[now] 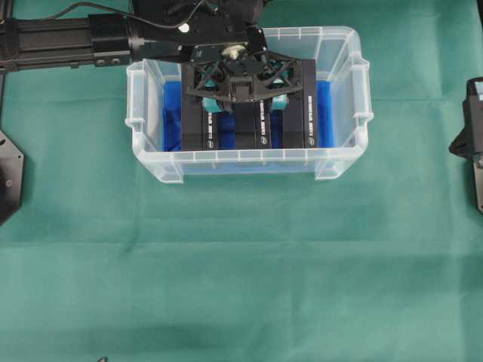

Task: Take the box out of the case with the left arm.
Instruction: 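Lower the open left gripper around the middle black box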

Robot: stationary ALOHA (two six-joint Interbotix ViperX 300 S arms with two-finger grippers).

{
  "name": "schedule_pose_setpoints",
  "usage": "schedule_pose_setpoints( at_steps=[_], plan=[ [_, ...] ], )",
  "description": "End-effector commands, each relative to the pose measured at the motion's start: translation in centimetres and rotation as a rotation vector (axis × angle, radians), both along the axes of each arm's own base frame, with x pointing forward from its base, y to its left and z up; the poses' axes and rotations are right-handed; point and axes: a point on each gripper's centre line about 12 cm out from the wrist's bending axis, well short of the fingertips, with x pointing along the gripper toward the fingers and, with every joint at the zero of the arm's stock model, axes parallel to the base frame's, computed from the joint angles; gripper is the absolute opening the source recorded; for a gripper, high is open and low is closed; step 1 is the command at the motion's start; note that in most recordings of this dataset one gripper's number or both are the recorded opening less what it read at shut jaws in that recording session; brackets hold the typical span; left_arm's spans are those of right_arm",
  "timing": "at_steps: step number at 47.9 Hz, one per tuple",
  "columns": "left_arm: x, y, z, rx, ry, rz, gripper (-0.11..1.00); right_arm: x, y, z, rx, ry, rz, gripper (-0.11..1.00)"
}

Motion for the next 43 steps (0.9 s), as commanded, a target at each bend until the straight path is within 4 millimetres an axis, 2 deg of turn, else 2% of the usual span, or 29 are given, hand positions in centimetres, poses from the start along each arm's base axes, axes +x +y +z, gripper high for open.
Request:
schedule_pose_setpoints(
  at_steps=[1,13,26,43],
  plan=[
    [0.1,-0.2,1.5,0.012,-0.04,-0.008,0.61,0.4,0.0,1.0,0.002,-0.029,-0.003,0.07],
    [0.1,-0.3,2.5,0.015,-0.044,-0.012,0.61,0.4,0.0,1.0,0.002,-0.029,-0.003,0.07],
    [-0.7,-0.3,5.5,0.009,-0.013,-0.014,0.61,0.5,0.0,1.0,0.0,-0.034,-0.002,0.07],
    [-0.1,-0.2,9.1,0.014,-0.023,-0.023,0.61,0.4,0.0,1.1,0.0,-0.032,-0.003,0.07]
  ],
)
